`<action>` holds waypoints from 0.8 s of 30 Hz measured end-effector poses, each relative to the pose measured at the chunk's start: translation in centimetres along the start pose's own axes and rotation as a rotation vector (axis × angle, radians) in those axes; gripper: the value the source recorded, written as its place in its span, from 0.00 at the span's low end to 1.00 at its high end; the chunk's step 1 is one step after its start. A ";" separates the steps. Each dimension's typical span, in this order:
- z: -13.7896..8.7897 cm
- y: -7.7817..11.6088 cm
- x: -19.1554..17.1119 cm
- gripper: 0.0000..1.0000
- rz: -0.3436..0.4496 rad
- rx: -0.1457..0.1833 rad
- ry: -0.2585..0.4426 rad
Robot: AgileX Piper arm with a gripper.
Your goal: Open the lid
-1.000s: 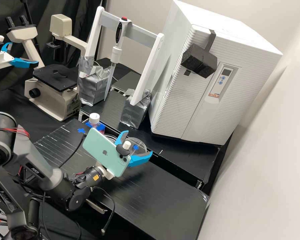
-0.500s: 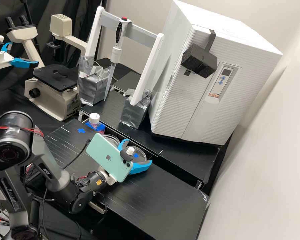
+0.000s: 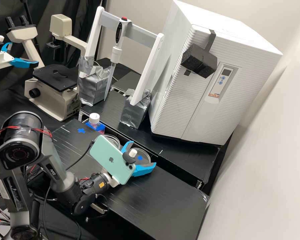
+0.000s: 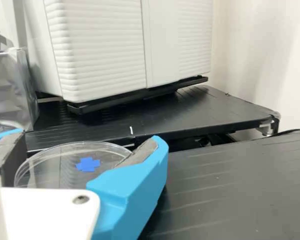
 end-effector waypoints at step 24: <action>0.0 0.0 -0.1 1.00 0.009 -0.023 -0.004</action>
